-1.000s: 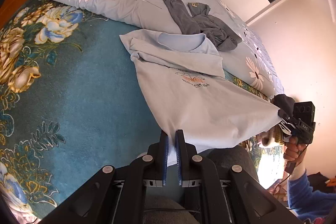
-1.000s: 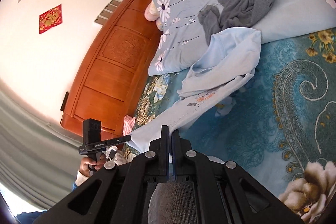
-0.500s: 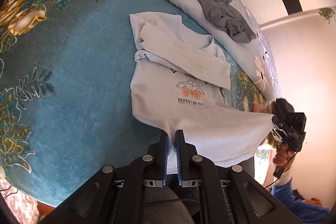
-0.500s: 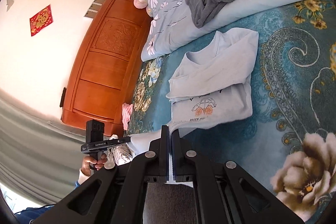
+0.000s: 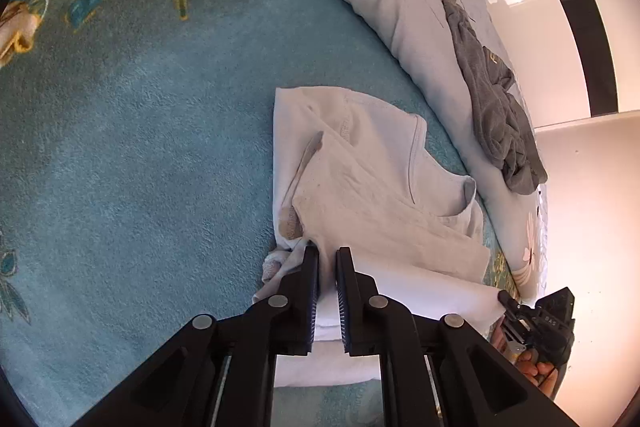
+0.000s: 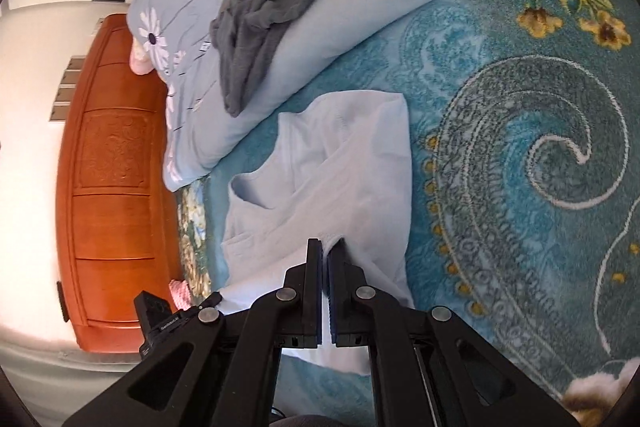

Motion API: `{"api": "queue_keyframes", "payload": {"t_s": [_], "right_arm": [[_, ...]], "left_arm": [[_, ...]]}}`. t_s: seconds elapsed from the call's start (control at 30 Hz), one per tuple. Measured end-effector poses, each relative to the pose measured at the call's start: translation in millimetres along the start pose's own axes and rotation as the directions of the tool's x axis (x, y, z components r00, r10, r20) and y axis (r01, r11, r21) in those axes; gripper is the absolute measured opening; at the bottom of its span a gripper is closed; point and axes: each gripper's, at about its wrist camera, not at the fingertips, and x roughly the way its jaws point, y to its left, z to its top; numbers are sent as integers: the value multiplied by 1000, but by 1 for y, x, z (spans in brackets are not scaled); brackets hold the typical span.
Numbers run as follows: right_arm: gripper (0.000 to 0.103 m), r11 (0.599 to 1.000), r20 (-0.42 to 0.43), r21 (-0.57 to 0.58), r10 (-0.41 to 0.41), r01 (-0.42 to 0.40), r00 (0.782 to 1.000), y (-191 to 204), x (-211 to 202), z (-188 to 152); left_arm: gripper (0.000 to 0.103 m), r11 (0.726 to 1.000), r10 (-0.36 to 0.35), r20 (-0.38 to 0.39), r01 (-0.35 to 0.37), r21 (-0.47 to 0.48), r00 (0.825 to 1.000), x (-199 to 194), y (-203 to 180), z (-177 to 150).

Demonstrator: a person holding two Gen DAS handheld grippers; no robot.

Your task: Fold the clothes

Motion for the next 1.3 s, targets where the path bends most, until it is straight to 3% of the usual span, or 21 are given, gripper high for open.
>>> {"api": "queue_keyframes", "payload": {"t_s": [0.1,0.2,0.47,0.6,0.77,0.83,0.9,1.1,1.3], "right_arm": [[5,1000,-15,16,-27,27,1000,-8,13,9],[5,1000,-22,1,-24,24,999,-14,12,11],[16,998,-76,-56,-42,37,996,-26,4,-5],[26,989,-79,-125,-93,82,993,-26,2,-9],[28,982,-70,-179,-69,56,995,-19,-6,-16],[34,976,-40,-207,-77,67,996,-18,-13,-18],[35,970,-12,-231,-85,80,996,-17,-18,-19],[35,965,-30,-243,-104,94,994,-23,-7,-17],[34,949,-114,-306,-115,75,987,-19,7,-25]], "left_arm": [[40,998,-61,-4,61,-29,998,0,12,-4],[44,994,-102,-1,102,-30,995,-4,18,-10],[45,991,-131,-4,131,-11,991,-7,20,-20],[46,994,-100,-29,102,38,995,-6,13,-24],[46,992,-61,-49,66,110,997,-6,4,-30],[46,990,-46,-57,53,134,997,-6,0,-32],[46,990,-35,-65,44,136,997,-3,1,-33],[46,993,-10,-84,20,115,996,7,5,-32],[46,989,-35,-117,51,136,992,3,4,-38]]}}
